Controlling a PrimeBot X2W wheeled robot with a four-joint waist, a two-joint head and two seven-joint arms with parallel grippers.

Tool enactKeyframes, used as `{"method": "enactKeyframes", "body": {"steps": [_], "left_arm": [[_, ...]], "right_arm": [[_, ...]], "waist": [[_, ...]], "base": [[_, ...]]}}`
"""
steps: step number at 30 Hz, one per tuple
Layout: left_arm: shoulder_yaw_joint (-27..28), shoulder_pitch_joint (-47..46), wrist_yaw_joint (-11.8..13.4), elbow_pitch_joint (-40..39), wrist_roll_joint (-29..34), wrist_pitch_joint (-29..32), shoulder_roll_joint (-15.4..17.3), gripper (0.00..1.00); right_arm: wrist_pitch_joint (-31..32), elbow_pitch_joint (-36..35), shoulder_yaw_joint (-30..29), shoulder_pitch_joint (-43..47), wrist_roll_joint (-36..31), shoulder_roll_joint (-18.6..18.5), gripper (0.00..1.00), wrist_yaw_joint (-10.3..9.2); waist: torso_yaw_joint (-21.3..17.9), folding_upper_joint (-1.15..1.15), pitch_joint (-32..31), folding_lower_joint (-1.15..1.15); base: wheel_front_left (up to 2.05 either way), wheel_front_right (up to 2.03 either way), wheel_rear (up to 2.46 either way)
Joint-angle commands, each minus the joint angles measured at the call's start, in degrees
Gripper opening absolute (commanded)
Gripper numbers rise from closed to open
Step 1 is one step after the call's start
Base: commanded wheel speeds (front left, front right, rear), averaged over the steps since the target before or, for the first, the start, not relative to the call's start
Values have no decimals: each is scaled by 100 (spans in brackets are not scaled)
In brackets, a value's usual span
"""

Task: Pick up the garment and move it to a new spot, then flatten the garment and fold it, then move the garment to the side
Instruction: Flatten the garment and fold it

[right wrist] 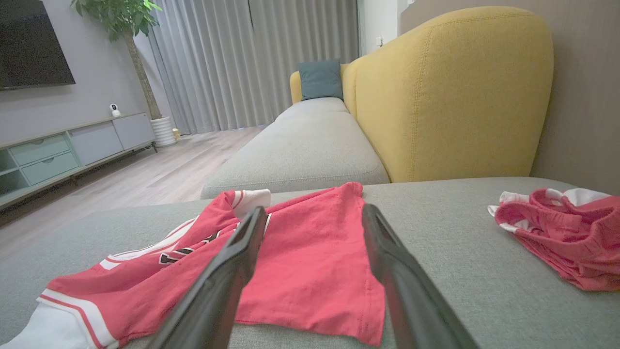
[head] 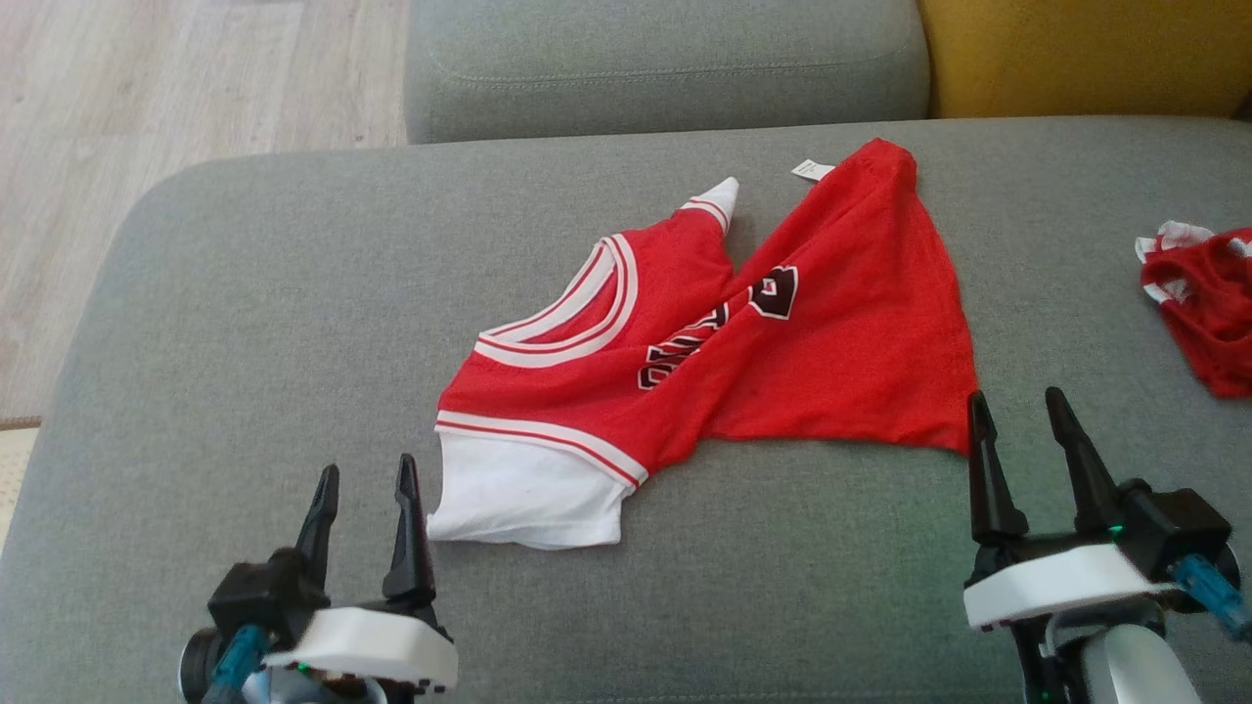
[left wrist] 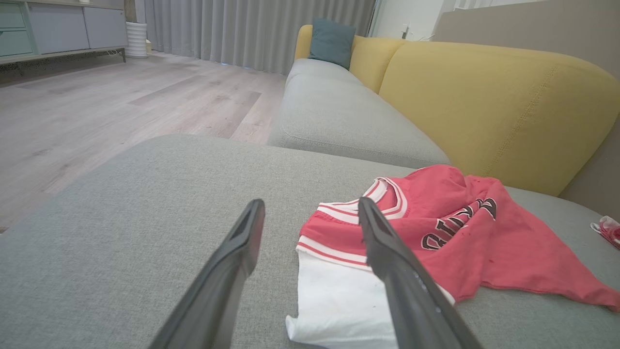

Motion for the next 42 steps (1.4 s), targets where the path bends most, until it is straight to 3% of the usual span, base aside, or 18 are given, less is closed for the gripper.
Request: {"method": "enactKeyframes", "body": {"steps": [1, 6, 17, 33, 34, 35, 36, 38, 39, 42], "left_arm": [[135, -170, 22, -194, 22, -45, 6, 100], [89, -152, -5, -64, 3, -45, 6, 100], [-75, -387, -265, 1074, -291, 426, 27, 100], [-104, -1007, -417, 1849, -441, 414, 56, 100], [-114, -1019, -438, 1859, -452, 403, 56, 89], [-124, -1029, -449, 1864, -458, 391, 56, 67], [-148, -1044, -468, 1867, -465, 377, 55, 35], [-175, -1052, -488, 1867, -479, 385, 55, 8], [-187, -1054, -494, 1865, -485, 392, 54, 0], [-218, -1051, -502, 1850, -500, 413, 54, 0]], "right_arm": [[7, -185, 144, -138, 33, -22, 100, -5], [8, -174, 148, -162, 53, -22, 100, -5], [1, -158, 170, -259, 62, -22, 100, -5], [-70, -85, 125, -424, 82, -21, 100, -5], [-76, -75, 115, -426, 83, -21, 100, -5], [-76, -58, 97, -426, 83, -21, 100, -5], [-63, 2, 52, -424, 74, -21, 100, -5], [-33, 101, -29, -432, 51, -21, 100, -5], [-16, 165, -77, -439, 42, -21, 100, -5], [64, 391, -217, -465, -3, -21, 100, -5]], "waist": [[6, 0, 11, 0], [8, 0, 66, 0], [-100, 0, 335, 0], [-368, 0, 764, 0], [-368, 0, 774, 0], [-365, 0, 781, 0], [-349, 0, 790, 0], [-326, 0, 796, 0], [-312, 0, 798, 0], [-268, 0, 797, 0]], "base": [[0, 0, 0], [0, 0, 0], [0, 0, 0], [0, 0, 0], [0, 0, 0], [0, 0, 0], [0, 0, 0], [0, 0, 0], [0, 0, 0], [0, 0, 0]]}}
